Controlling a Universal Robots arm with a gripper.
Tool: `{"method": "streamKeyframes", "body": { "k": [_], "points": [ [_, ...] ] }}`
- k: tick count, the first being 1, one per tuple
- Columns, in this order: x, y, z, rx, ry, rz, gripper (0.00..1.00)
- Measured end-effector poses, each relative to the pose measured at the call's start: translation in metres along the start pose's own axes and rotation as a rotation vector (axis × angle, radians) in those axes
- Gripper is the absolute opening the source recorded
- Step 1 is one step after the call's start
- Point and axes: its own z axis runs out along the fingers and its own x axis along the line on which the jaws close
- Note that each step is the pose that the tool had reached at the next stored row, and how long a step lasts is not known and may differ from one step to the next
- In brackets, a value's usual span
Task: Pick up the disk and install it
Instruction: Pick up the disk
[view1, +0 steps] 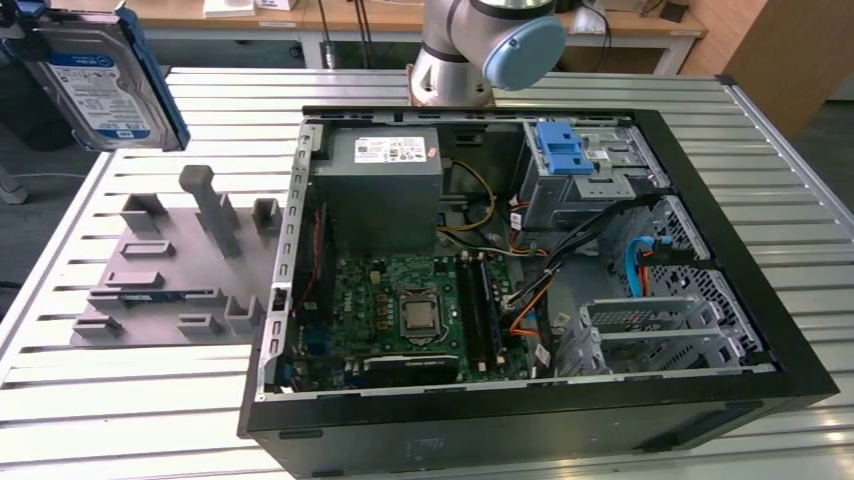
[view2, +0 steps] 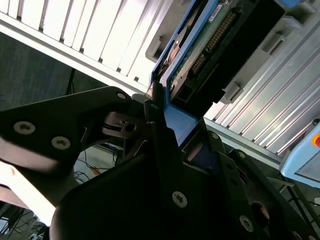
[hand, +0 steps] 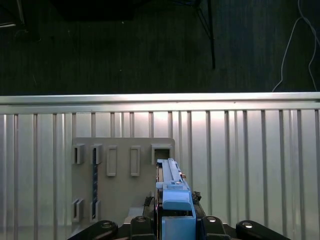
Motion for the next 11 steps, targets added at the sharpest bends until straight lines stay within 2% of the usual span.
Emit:
{"method": "streamKeyframes", "body": {
  "k": [11],
  "points": [
    [-0.0003,0.0002,-0.0081,0.0000,0.0000,0.000,0.36]
  ]
}}
